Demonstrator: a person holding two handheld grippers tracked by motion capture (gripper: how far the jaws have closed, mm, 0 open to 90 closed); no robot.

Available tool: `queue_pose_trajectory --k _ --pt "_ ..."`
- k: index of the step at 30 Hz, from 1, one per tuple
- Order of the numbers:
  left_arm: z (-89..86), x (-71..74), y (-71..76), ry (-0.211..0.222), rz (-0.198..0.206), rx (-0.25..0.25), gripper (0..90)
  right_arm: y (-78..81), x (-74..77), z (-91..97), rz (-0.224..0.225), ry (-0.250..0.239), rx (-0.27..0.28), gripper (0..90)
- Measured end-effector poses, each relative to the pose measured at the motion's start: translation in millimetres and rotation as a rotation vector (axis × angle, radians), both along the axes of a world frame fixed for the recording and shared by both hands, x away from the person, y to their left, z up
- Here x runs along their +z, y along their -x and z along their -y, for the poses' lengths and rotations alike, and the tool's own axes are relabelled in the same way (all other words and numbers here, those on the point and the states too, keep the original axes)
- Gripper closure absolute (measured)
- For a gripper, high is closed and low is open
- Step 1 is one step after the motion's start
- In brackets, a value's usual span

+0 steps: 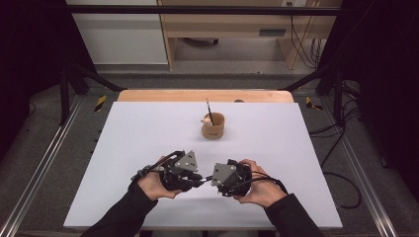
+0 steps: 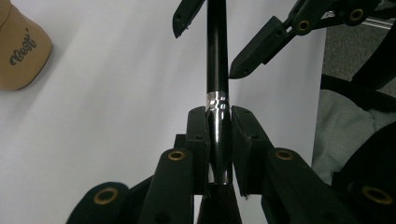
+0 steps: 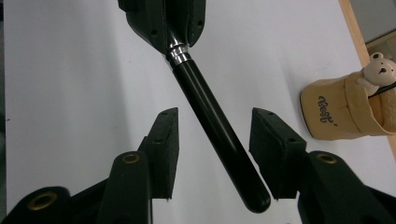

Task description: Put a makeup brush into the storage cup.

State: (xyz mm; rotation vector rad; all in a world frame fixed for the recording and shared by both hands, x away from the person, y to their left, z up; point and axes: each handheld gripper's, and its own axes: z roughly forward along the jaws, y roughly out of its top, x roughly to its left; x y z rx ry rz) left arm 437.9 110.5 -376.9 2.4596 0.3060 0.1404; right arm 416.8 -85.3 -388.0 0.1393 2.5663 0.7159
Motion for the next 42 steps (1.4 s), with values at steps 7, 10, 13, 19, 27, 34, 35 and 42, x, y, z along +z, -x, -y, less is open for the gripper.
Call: queue_pose_trajectory --k 7,10,13,19,27,34,35,42 --pt "1.0 -0.1 0.9 -0.001 -0.001 -0.021 77.6 0.8 -1.1 -2.4 0.018 0.007 0.011 61.8" --pt "2.0 -0.7 1.8 -0.001 -0.006 -0.025 77.6 1.7 -2.4 -3.3 0.022 0.01 0.016 64.9" --pt "2.0 -0.7 1.9 -0.001 -0.006 -0.026 77.6 1.0 -2.1 -3.0 0.029 0.027 0.038 66.4" --pt "2.2 -0.6 1.2 -0.01 -0.001 -0.034 77.6 1.4 -2.6 -2.8 0.039 0.028 0.031 67.2" --pt "2.6 -2.0 1.2 0.0 -0.008 -0.029 77.3 1.3 -2.9 -2.5 0.042 0.041 0.052 68.5" --pt "3.1 -3.6 1.6 -0.001 -0.011 -0.024 76.8 2.3 -4.0 -3.1 0.023 0.062 0.074 70.6" --pt "2.7 -3.2 1.0 -0.006 -0.009 -0.029 76.7 2.4 -4.1 -3.1 0.023 0.062 0.075 70.9" --pt "0.1 -1.6 -1.0 -0.006 -0.009 -0.027 74.7 3.3 -3.6 -3.4 0.005 0.059 0.09 74.2"
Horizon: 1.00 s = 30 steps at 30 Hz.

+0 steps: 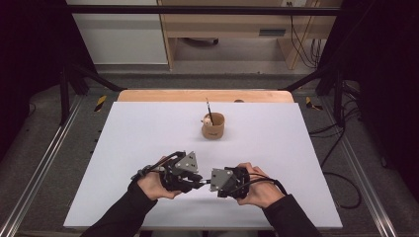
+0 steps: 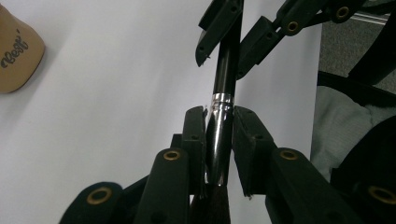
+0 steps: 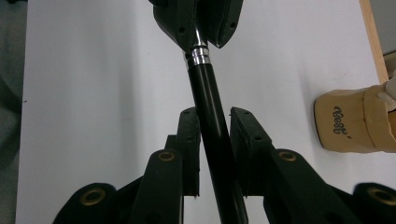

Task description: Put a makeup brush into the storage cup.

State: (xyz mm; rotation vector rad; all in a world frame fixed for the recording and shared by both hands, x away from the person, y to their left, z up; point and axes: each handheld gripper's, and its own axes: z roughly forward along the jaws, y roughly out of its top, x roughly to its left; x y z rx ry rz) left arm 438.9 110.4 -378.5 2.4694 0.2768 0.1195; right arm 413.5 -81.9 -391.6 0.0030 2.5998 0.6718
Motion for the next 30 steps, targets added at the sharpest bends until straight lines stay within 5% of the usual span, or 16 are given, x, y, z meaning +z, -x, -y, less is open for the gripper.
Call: queue_pose_trajectory --k 12,20,30 --pt "-4.4 1.0 -1.2 0.027 0.013 0.022 69.9 1.3 -4.4 -1.7 -0.05 -0.012 0.01 79.2" --pt "-16.3 7.1 -4.0 0.084 0.084 0.086 45.3 -3.3 -6.6 3.4 -0.076 -0.029 -0.038 79.2" --pt "-30.5 7.4 -3.4 0.163 0.111 0.173 24.8 -7.5 -6.5 13.1 -0.085 -0.068 -0.101 79.2"
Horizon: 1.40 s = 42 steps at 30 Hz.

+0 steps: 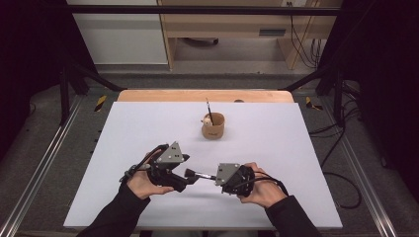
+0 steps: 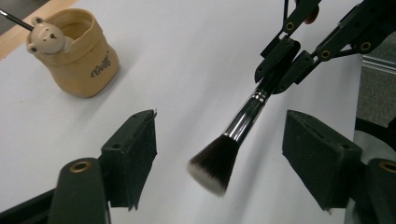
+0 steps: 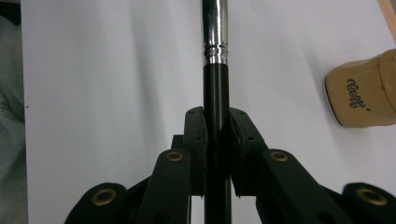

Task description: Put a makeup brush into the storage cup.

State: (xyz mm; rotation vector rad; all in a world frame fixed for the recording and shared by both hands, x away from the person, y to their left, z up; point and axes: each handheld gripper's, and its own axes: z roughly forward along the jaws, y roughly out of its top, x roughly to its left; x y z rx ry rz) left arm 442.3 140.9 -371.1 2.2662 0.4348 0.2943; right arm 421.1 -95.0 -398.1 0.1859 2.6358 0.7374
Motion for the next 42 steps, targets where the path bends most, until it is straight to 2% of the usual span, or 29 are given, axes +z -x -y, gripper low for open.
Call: queue_pose_trajectory --k 6,8,16,23,29,32,35,39,42 --pt "-6.9 -3.8 1.6 0.024 0.002 0.039 17.9 -2.2 -1.3 7.7 -0.01 -0.012 -0.018 79.1" --pt "-9.9 -4.7 3.0 0.046 0.001 0.058 16.5 -2.2 -1.5 10.1 -0.018 -0.02 -0.024 79.1" --pt "-23.1 -8.4 7.0 0.097 0.007 0.111 13.9 -1.7 -3.6 18.9 -0.028 -0.06 -0.058 79.1" --pt "-30.2 -19.6 8.3 0.13 -0.012 0.147 13.2 -2.7 -6.9 27.0 -0.029 -0.083 -0.084 79.1" --pt "-35.5 -28.1 10.2 0.168 -0.019 0.186 13.2 -2.4 -11.8 32.0 -0.042 -0.129 -0.122 79.1" --pt "-37.2 -31.0 11.4 0.185 -0.02 0.206 13.2 -1.0 -14.1 33.0 -0.046 -0.167 -0.144 79.1" --pt "-38.4 -33.6 12.8 0.199 -0.024 0.219 13.3 -0.1 -16.7 33.5 -0.047 -0.198 -0.15 79.1" --pt "-39.0 -37.5 15.3 0.241 -0.026 0.238 13.7 1.4 -20.3 33.6 -0.054 -0.235 -0.168 79.1" --pt "-39.1 -39.9 16.3 0.252 -0.03 0.248 13.8 2.2 -22.4 34.4 -0.06 -0.268 -0.177 79.1"
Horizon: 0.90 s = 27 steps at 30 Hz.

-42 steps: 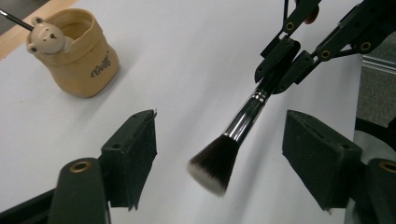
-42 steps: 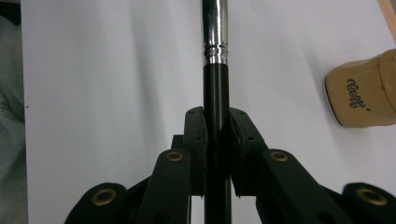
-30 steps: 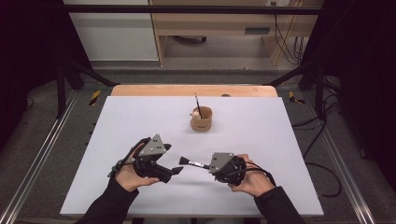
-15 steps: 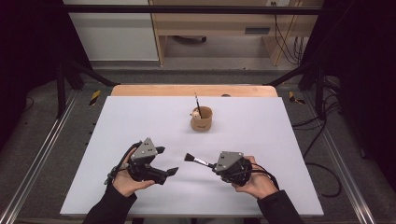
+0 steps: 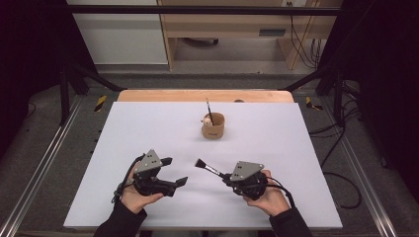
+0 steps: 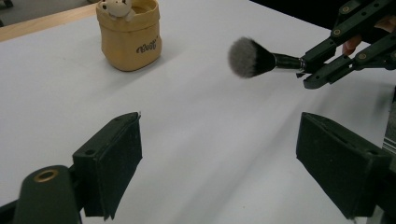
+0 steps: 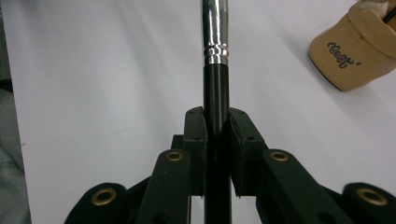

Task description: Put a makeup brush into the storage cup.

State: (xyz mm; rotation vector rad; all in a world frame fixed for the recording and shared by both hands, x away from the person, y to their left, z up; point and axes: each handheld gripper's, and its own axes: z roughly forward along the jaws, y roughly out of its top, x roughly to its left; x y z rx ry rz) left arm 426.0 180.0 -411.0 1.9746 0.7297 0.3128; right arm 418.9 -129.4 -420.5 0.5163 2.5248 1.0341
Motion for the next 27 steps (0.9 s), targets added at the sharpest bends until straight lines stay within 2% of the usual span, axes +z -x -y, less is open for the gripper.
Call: queue_pose_trajectory --k 2,12,17,27 --pt "0.2 -1.4 0.8 0.01 0.0 0.005 13.8 0.9 -1.1 0.5 -0.005 -0.026 -0.021 79.1" --pt "5.3 -5.0 4.4 0.048 -0.005 0.014 14.0 2.5 -5.7 1.9 0.002 -0.114 -0.055 79.1" --pt "7.3 -7.3 5.8 0.084 -0.007 0.027 14.1 2.7 -8.5 1.5 0.0 -0.17 -0.071 79.1" --pt "12.6 -8.6 4.8 0.156 -0.013 0.034 15.5 3.0 -11.8 0.3 -0.001 -0.235 -0.102 79.1"
